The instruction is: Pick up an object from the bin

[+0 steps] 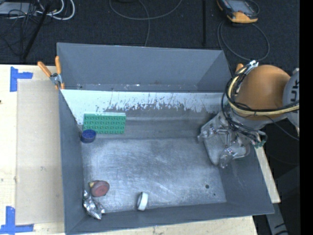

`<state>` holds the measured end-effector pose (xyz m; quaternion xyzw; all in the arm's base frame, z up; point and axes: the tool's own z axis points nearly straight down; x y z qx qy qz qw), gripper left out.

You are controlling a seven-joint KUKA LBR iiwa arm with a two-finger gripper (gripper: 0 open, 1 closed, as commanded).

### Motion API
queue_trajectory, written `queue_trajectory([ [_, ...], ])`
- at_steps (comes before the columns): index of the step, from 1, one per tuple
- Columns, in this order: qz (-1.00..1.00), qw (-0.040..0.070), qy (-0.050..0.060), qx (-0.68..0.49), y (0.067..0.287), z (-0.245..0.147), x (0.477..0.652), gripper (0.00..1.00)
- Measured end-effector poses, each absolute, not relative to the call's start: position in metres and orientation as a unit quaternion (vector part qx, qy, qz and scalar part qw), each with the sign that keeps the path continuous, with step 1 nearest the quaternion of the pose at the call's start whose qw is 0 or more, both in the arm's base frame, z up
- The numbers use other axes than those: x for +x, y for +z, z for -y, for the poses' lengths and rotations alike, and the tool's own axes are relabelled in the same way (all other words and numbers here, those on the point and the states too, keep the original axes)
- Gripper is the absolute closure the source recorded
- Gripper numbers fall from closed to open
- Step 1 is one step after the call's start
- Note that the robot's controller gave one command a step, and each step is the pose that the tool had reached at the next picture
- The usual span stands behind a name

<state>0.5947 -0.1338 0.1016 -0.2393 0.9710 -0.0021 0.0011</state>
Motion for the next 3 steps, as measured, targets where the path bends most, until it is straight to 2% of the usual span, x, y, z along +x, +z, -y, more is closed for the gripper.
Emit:
queue_trajectory([
  [1, -0.982, 0.005, -0.001, -0.189, 0.198, 0.104, 0.609, 0.00],
  [2, -0.974, -0.006, 0.003, -0.227, 0.102, 0.124, 0.487, 0.00],
  [3, -0.932, 0.004, -0.002, -0.362, 0.291, 0.101, 0.489, 0.00],
])
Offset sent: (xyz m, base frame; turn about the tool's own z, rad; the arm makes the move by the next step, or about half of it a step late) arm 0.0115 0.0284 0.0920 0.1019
